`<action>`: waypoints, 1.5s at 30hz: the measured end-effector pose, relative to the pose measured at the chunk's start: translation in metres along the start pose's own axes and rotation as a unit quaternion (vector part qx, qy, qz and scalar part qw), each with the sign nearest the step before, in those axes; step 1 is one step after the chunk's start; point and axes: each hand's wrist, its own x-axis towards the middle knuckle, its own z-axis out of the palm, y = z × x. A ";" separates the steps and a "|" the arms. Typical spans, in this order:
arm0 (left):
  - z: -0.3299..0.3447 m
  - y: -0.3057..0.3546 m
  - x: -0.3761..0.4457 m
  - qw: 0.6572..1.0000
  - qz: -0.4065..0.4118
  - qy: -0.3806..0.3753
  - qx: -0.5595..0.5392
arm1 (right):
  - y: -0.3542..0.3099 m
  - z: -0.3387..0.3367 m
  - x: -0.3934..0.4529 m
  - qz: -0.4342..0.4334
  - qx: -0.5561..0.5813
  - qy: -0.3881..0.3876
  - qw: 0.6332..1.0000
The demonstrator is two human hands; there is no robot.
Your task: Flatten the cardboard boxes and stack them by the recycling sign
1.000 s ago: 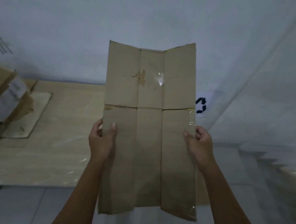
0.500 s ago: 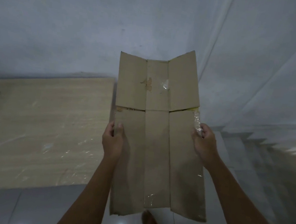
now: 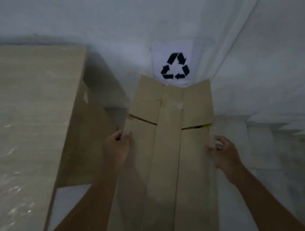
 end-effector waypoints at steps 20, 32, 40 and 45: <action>0.285 -0.357 0.199 0.992 -0.108 0.060 -0.018 | 0.308 0.208 0.331 0.006 -0.104 0.086 0.991; 0.359 -0.402 0.256 0.968 -0.014 0.135 0.211 | 0.361 0.245 0.408 -0.014 -0.277 0.130 0.952; 0.336 -0.335 0.203 0.875 0.029 -0.098 0.473 | 0.313 0.214 0.352 -0.070 -0.498 -0.026 0.864; 0.282 -0.248 0.115 0.805 0.103 -0.149 0.565 | 0.239 0.179 0.256 -0.158 -0.545 -0.085 0.819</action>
